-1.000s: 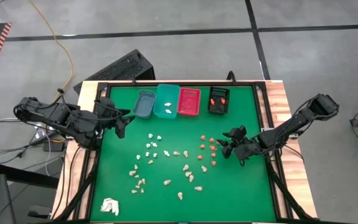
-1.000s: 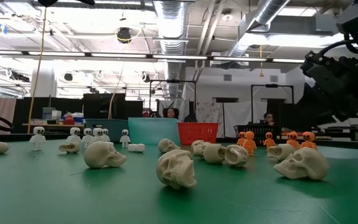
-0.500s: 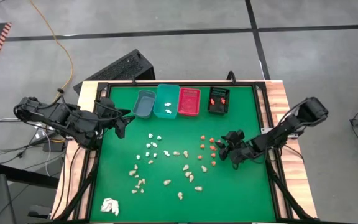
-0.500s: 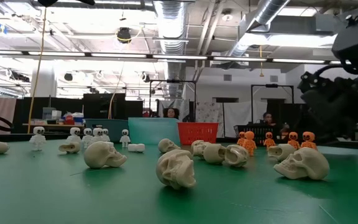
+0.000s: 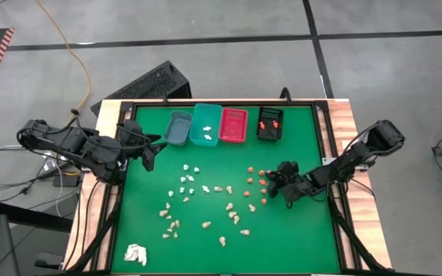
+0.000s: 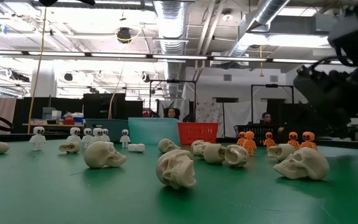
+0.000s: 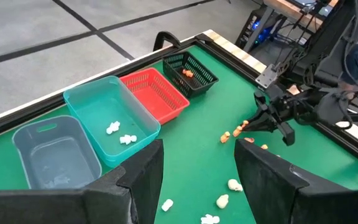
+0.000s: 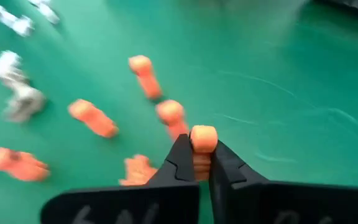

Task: Sort Halloween decoration
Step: Put the orange skeleton toy into the black bin

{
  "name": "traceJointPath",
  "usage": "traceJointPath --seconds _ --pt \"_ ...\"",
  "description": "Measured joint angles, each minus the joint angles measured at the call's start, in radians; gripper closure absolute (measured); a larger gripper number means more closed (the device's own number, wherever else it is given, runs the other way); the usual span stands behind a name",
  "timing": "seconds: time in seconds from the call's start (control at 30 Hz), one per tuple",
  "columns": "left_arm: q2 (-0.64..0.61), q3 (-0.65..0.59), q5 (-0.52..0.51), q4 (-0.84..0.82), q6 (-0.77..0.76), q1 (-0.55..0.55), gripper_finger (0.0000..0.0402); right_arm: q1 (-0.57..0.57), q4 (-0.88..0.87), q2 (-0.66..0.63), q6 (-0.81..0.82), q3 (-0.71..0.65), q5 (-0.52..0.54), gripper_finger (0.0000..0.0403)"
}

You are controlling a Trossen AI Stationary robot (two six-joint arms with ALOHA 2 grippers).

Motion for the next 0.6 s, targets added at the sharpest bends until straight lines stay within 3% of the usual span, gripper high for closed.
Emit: traceJointPath --seconds 0.13,0.3,0.47,0.6 --pt "0.000 0.000 0.000 0.000 0.000 0.000 0.0214 -0.026 -0.017 -0.044 -0.044 0.056 -0.001 0.0381" --pt "0.000 0.000 0.000 0.000 0.001 0.000 0.0214 -0.133 -0.211 -0.162 -0.135 0.154 0.001 0.0386" --pt "0.000 0.000 0.000 0.000 0.001 0.000 0.0214 -0.328 -0.444 -0.283 -0.269 0.254 0.013 0.0386" --pt "0.000 0.000 0.001 0.000 0.002 0.000 0.0214 -0.529 -0.471 -0.323 -0.406 0.285 -0.046 0.0382"
